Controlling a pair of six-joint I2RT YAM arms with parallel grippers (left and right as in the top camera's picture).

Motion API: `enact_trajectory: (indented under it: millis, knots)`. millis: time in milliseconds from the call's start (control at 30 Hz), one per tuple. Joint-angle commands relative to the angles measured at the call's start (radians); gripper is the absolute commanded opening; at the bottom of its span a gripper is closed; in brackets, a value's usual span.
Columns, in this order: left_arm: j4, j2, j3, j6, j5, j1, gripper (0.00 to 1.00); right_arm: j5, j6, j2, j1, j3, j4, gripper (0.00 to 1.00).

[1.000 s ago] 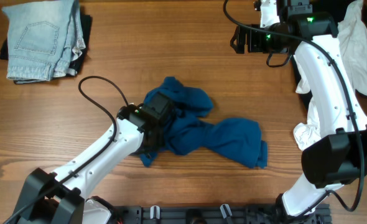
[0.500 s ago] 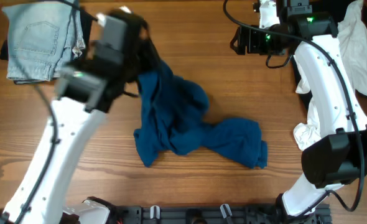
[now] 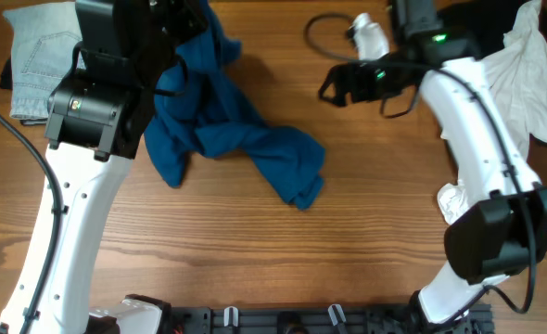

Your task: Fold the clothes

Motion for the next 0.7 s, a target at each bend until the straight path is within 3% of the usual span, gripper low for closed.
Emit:
enact_trajectory:
  millis: [0, 67, 233, 267, 300, 333, 367, 400, 533, 667]
  knots:
    - [0.015, -0.027, 0.026, 0.013, 0.014, 0.005, 0.04, -0.043, -0.020, 0.000, 0.081, -0.186, 0.230, 0.86]
    - [0.019, -0.044, 0.026, 0.013, 0.013, 0.006, 0.04, -0.104, -0.084, 0.002, 0.127, -0.339, 0.443, 0.87]
    - [0.026, -0.061, 0.026, 0.013, 0.014, 0.006, 0.04, -0.111, -0.148, 0.021, 0.185, -0.560, 0.720, 0.86]
    - [0.025, -0.061, 0.026, 0.013, 0.014, 0.006, 0.04, -0.125, -0.148, 0.024, 0.185, -0.565, 0.715, 0.81]
    - [0.026, -0.061, 0.026, 0.014, 0.013, 0.006, 0.04, -0.135, -0.148, 0.024, 0.185, -0.565, 0.709, 0.69]
    - [0.026, -0.061, 0.026, 0.014, 0.013, 0.006, 0.04, -0.142, -0.139, 0.024, 0.185, -0.565, 0.709, 0.50]
    - [0.026, -0.061, 0.026, 0.017, 0.008, 0.006, 0.04, -0.142, -0.113, 0.024, 0.183, -0.565, 0.712, 0.11]
    - [0.026, -0.061, 0.026, 0.021, -0.011, 0.006, 0.04, -0.143, -0.082, 0.023, 0.180, -0.563, 0.712, 0.04]
    - [0.055, -0.068, 0.026, 0.019, -0.047, 0.061, 0.04, -0.187, -0.043, -0.103, 0.148, -0.549, 0.652, 0.04]
    - [0.134, -0.068, 0.026, -0.014, -0.020, 0.144, 0.04, -0.178, -0.074, -0.388, 0.140, -0.542, 0.400, 0.04]
